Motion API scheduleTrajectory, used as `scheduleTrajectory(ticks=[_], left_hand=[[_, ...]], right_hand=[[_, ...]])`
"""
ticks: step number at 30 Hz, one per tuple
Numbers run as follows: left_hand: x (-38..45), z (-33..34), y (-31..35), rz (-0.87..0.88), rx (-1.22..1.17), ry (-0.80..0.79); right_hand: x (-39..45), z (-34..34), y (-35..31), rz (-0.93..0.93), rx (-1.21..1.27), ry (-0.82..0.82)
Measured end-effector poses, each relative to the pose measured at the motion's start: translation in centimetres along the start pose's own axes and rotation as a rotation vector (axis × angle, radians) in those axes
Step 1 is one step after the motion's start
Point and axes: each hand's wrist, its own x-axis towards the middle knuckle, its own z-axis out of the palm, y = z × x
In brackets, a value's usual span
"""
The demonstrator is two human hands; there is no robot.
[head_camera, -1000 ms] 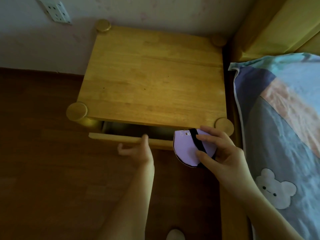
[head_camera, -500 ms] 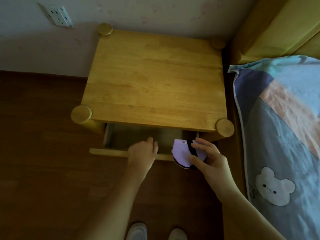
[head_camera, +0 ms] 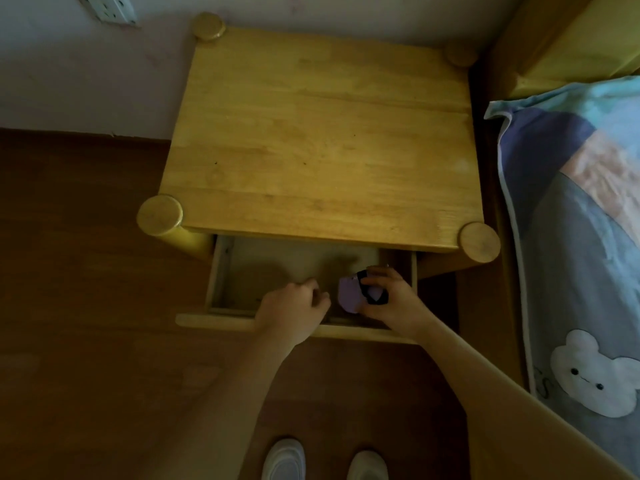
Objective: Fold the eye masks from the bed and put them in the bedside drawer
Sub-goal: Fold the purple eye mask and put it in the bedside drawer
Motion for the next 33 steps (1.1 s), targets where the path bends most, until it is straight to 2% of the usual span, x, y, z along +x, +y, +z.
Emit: scheduleTrajectory(ticks=[3, 7, 11, 15, 19, 21, 24, 33], left_hand=[[0.2, 0.0, 0.0, -0.001, 0.007, 0.002], [0.1, 0.0, 0.0, -0.01, -0.001, 0.012], [0.1, -0.1, 0.1, 0.007, -0.001, 0.027], [0.0, -0.1, 0.3, -0.027, 0.01, 0.008], [-0.2, -1.2, 1.2, -0.063, 0.049, -0.08], [-0.3, -2.5, 2.0, -0.05, 0.034, -0.067], [-0.6, -5.7, 4.0, -0.019, -0.059, 0.026], [-5.3, -19.4, 12.7, 0.217, 0.034, 0.166]], right_hand=[[0.4, -0.6, 0.4, 0.036, 0.026, -0.1], [0.3, -1.1, 0.2, 0.145, 0.241, -0.215], [0.4, -1.3, -0.1, 0.187, 0.365, -0.195], [0.2, -1.2, -0.3, 0.192, 0.212, -0.136], [-1.7, -2.6, -1.3, 0.134, -0.077, -0.073], [-3.2, -3.9, -2.4, 0.053, -0.204, -0.037], [-5.8, -5.9, -4.5, -0.06, -0.212, 0.037], [-15.8, -14.8, -12.5, -0.287, -0.185, 0.207]])
